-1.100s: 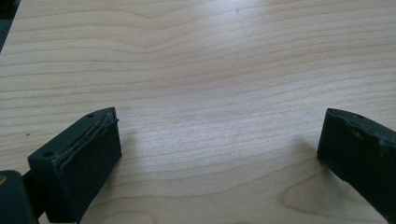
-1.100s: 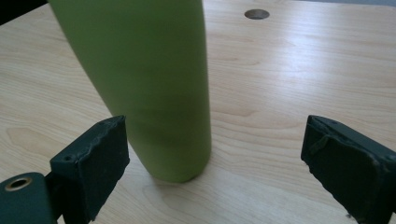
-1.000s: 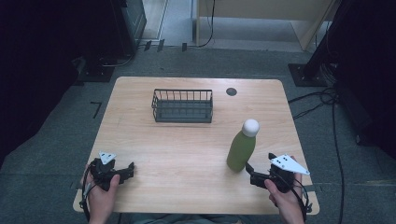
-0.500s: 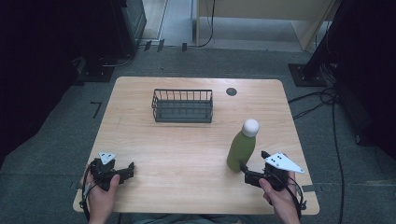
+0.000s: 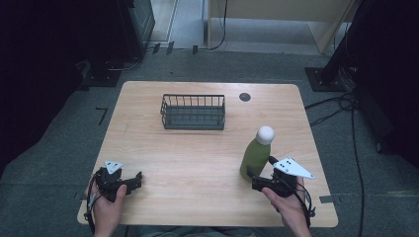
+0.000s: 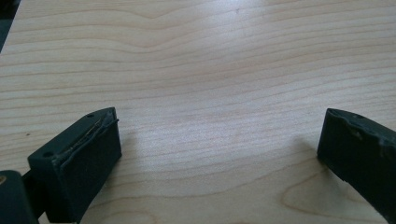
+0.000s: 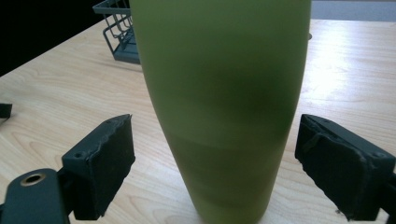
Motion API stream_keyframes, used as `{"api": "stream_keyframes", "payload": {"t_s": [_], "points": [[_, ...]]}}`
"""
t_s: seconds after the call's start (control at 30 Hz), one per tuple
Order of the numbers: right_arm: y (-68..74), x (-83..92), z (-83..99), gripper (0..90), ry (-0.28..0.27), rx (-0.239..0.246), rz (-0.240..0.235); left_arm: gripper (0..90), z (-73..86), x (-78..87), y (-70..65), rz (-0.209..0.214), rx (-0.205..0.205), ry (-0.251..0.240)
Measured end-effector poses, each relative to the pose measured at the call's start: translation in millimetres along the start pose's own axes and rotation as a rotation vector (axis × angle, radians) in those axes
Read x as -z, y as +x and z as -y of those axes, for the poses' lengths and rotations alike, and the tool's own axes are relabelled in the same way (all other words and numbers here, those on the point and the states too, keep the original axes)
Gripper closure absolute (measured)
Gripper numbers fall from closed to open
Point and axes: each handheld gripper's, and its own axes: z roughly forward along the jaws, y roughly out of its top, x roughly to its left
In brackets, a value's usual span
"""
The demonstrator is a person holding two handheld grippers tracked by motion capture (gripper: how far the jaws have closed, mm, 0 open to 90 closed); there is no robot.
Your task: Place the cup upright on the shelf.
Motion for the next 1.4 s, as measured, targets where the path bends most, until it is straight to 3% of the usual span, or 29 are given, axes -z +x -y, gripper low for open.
{"api": "stream_keyframes", "payload": {"t_s": [0.53, 1.07, 1.4], "points": [[3.7, -19.8, -12.0, 15.6, -0.030, -0.023, 0.068, 0.0, 0.0, 0.0, 0.0, 0.000, 0.000, 0.000], [11.0, -32.0, -14.7, 20.0, -0.076, 0.001, 0.137, 0.0, 0.0, 0.0, 0.1, 0.000, -0.001, 0.000], [8.8, -32.2, -18.9, 20.3, -0.083, -0.028, 0.125, 0.0, -0.1, 0.0, 0.2, 0.000, -0.002, 0.000]]}}
